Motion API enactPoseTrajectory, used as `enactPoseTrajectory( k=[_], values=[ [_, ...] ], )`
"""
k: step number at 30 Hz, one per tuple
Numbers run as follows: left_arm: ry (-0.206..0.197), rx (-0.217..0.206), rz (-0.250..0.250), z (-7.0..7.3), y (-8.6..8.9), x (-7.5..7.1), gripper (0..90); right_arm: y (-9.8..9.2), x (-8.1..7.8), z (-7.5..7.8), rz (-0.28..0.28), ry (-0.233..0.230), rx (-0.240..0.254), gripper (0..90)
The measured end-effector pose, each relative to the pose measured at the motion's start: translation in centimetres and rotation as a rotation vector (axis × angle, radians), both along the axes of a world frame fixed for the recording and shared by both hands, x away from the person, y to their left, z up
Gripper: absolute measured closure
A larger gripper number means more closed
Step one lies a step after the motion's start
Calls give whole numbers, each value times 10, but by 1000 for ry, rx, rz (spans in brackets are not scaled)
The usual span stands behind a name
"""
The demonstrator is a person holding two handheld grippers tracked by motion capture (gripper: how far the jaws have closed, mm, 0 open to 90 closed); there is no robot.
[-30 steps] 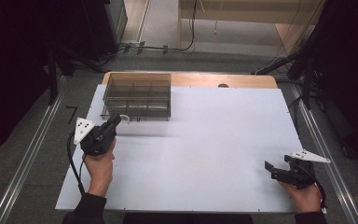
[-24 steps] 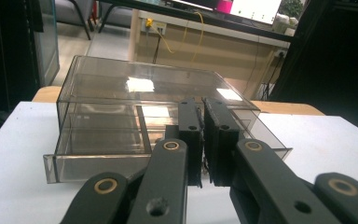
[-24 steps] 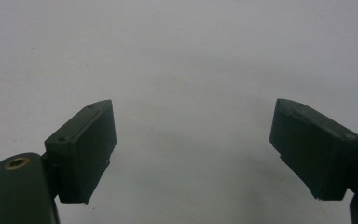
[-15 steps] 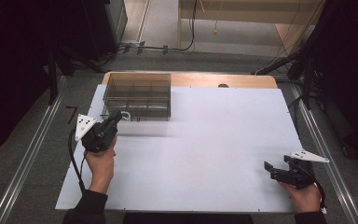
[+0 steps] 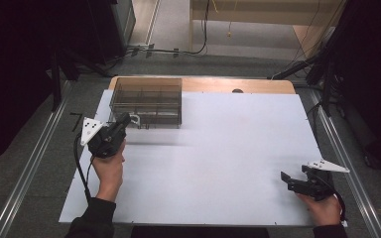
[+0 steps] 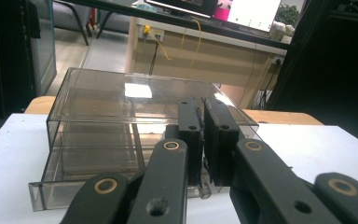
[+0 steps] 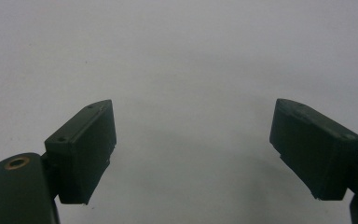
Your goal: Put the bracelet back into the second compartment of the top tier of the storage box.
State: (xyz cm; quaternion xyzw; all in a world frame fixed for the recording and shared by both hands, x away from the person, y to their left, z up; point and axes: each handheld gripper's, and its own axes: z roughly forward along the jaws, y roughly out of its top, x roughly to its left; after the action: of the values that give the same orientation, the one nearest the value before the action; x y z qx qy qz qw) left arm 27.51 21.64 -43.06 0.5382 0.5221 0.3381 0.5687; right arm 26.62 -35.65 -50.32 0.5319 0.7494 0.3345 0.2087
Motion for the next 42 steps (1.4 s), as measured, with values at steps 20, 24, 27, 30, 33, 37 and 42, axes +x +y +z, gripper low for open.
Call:
enactPoseTrajectory(
  k=[20,24,27,30,33,37,42],
  values=[
    [-4,-6,7,-1,-4,12,871,0,1,-1,0,7,-1,132],
    [2,-2,6,-4,-7,17,871,0,1,-1,2,10,-1,132],
    [18,5,3,-7,-8,22,871,0,1,-1,3,11,-2,132],
    [35,13,-1,-10,-9,24,871,0,1,-2,3,13,-2,131],
    [58,25,-9,-13,-10,27,871,0,1,-2,2,17,0,132],
    [73,33,-15,-15,-11,29,870,0,1,-2,6,17,-2,132],
    [125,36,-25,-19,-12,33,870,1,1,-2,9,17,-5,132]
  ],
)
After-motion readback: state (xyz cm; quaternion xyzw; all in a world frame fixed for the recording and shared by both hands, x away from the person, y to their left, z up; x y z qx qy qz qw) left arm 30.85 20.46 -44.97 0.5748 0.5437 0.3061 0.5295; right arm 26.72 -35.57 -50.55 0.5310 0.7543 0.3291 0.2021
